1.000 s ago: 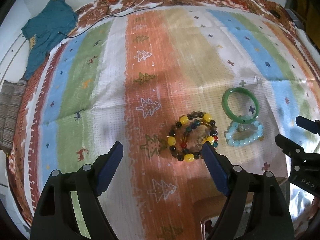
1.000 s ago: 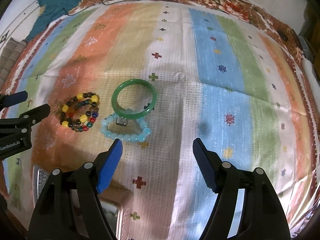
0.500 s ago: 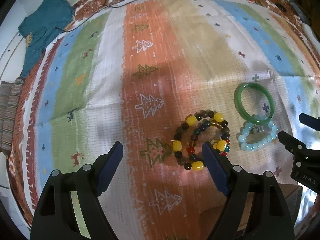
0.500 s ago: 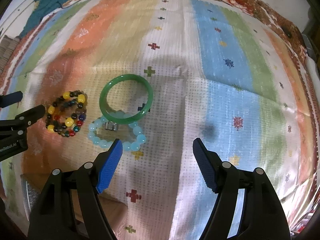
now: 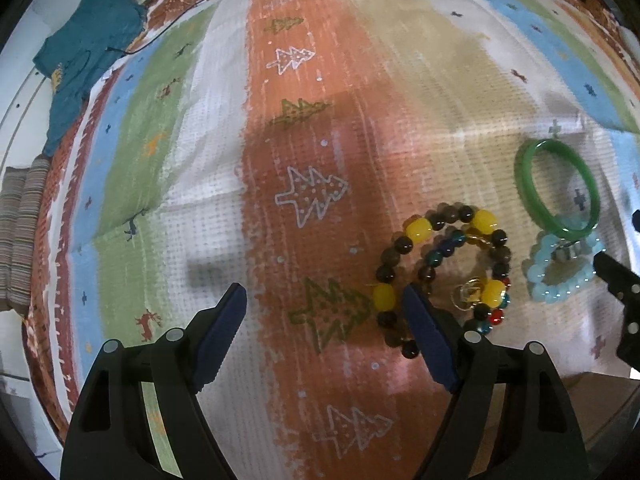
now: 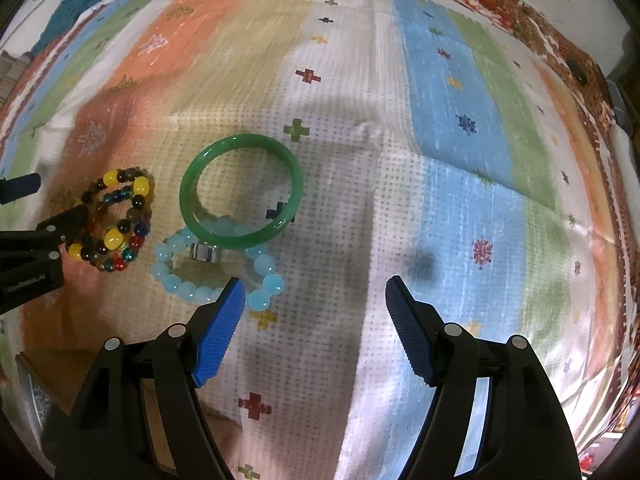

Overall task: Organize jewelry
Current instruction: 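Move the left tool toward the yellow-and-dark bead bracelet, then grasp the yellow-and-dark bracelet with the left tool while the right tool grasps the pale blue bracelet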

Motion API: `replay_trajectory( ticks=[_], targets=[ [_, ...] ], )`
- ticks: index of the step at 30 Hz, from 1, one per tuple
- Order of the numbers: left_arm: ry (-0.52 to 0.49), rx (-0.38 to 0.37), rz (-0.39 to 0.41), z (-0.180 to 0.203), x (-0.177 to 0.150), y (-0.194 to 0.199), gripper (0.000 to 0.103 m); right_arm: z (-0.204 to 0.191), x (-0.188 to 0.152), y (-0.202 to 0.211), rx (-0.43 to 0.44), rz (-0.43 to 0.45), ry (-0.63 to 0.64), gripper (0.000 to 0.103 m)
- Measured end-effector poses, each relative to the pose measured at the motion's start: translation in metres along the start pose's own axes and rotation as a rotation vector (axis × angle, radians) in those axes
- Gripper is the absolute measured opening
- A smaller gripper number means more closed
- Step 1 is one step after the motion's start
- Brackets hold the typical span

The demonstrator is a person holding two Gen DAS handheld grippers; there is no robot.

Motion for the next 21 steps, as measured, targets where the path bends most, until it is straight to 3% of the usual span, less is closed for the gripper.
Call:
replay_trajectory(
  ticks=[3, 7, 13, 17, 21],
  targets=[
    [0.014, -0.024, -0.013, -0.003, 0.002, -0.006, 0.073, 0.001, 0.0, -0.003, 0.004, 0.002, 0.001, 0.073],
    [0.013, -0.05, -0.02, 0.001, 0.001, -0.008, 0.059, -0.001, 0.001, -0.005, 0.002, 0.006, 0.019, 0.072],
    [-0.005, -0.054, -0.024, 0.012, -0.002, -0.007, 0.041, -0.011, -0.002, -0.002, 0.016, 0.009, 0.047, 0.053],
    [0.002, -0.054, -0.027, 0.011, -0.002, -0.006, 0.027, -0.01, -0.004, -0.002, 0.041, 0.003, 0.031, 0.051],
    [0.003, -0.051, -0.028, 0.012, -0.002, -0.007, 0.019, -0.012, -0.004, -0.002, 0.059, -0.001, 0.026, 0.046]
  ],
)
Point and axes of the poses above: each gripper's, at about its wrist camera, not at the fingertips, and y roughly against the way its jaws point, z to its right, x to its top, the point moved 4 cm from there along -y, roughly the way its jaws point, and after that the axes turned 5 degrees about -z, right-handed, at the moved point
